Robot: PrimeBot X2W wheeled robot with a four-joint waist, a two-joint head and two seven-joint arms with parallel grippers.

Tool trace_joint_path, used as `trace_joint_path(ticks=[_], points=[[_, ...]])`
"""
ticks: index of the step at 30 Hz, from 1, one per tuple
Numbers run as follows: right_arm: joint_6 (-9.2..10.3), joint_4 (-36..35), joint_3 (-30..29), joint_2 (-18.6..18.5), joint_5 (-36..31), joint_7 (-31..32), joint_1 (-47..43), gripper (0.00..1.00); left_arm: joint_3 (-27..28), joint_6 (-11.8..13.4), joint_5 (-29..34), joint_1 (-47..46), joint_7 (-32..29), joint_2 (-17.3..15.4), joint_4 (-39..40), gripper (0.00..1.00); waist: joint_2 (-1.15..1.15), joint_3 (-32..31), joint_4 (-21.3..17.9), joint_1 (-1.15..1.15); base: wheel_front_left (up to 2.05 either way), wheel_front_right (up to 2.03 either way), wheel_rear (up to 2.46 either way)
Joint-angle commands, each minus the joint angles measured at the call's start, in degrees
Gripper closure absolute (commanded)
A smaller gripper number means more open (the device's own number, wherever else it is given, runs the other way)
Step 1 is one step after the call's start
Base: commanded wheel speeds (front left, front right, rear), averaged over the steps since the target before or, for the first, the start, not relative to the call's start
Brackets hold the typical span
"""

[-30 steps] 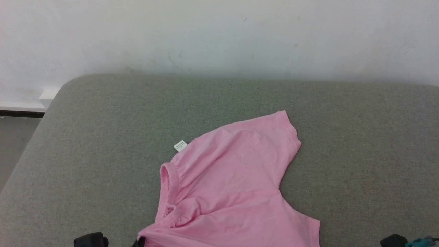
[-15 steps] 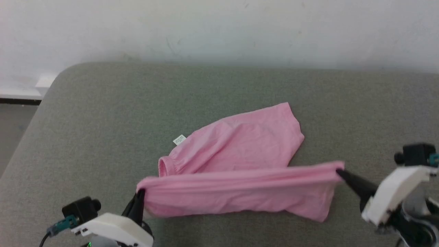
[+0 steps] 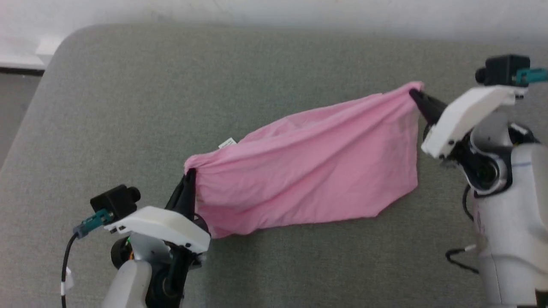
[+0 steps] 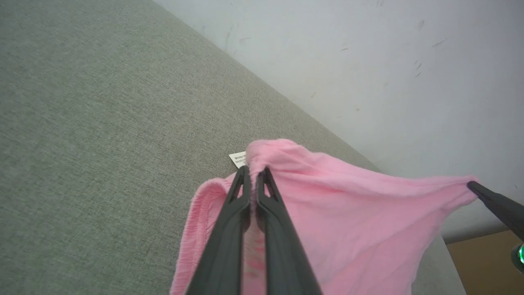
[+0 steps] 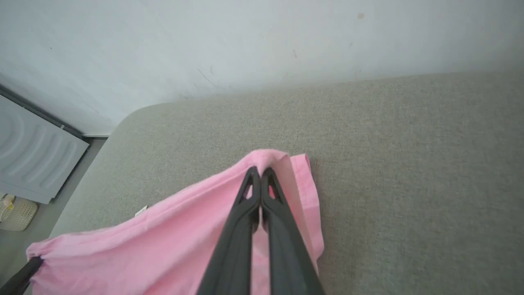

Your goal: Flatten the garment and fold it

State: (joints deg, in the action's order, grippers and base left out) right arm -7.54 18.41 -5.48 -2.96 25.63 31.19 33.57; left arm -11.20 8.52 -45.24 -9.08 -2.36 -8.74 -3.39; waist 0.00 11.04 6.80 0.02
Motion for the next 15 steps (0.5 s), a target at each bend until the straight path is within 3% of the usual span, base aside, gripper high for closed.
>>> trace_joint_path(ticks=[1, 15], points=[[0.05, 1.7, 0.1, 0.0, -0.8, -1.1, 2.2, 1.00, -0.3, -0.6, 0.6, -1.5, 0.4, 0.4, -0.7, 1.00, 0.00, 4.0, 2.1, -0.02, 0.00, 0.00, 0.00], [0.05, 20.8, -2.4, -0.4, -10.8, -8.2, 16.8, 1.00, -1.7, -1.6, 1.2, -8.9, 2.9, 2.5, -6.5, 1.00, 0.00, 11.3, 4.3, -0.02, 0.00, 0.00, 0.00]])
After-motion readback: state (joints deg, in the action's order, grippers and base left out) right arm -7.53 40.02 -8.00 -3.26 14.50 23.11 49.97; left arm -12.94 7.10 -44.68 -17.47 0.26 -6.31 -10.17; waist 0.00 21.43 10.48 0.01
